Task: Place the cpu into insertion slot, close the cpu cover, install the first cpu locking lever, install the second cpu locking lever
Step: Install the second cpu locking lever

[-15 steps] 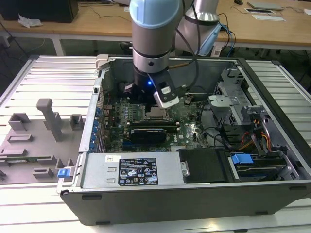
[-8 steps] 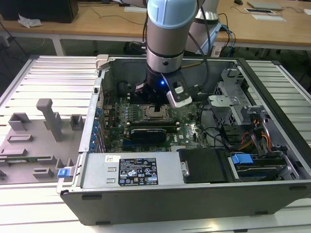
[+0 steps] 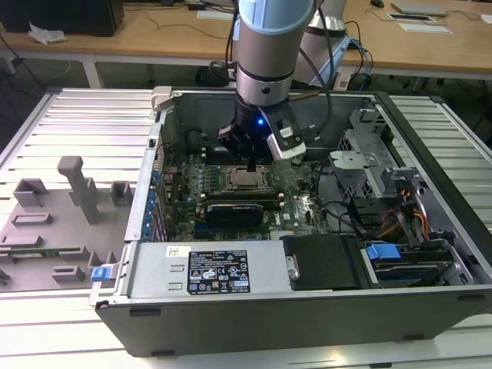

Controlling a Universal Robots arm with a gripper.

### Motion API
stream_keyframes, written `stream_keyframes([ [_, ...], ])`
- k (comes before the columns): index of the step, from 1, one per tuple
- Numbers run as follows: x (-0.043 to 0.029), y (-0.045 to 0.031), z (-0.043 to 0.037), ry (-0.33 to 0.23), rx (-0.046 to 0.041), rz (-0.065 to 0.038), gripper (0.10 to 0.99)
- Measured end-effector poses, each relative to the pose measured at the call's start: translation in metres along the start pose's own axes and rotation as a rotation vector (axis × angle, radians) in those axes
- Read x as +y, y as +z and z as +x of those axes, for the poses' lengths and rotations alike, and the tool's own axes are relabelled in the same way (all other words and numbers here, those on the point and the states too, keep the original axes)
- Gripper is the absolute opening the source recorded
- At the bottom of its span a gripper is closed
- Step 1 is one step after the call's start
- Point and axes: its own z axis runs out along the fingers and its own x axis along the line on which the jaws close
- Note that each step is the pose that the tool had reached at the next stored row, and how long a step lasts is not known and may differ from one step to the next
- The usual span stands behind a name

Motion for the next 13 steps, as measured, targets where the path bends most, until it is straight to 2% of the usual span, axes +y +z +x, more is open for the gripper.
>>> stream_keyframes([
  [1, 0.0034, 0.0003, 0.0002, 0.0, -0.0003, 0.012, 0.106],
  [2, 0.0048, -0.0013, 0.0004, 0.0, -0.0006, 0.019, 0.106],
  [4, 0.0057, -0.0057, 0.0003, 0.0, -0.0011, 0.024, 0.106],
  [6, 0.0074, -0.0155, 0.0004, 0.0, -0.0016, 0.031, 0.106],
  [13, 0.0078, -0.0166, 0.0005, 0.0, -0.0016, 0.032, 0.106],
])
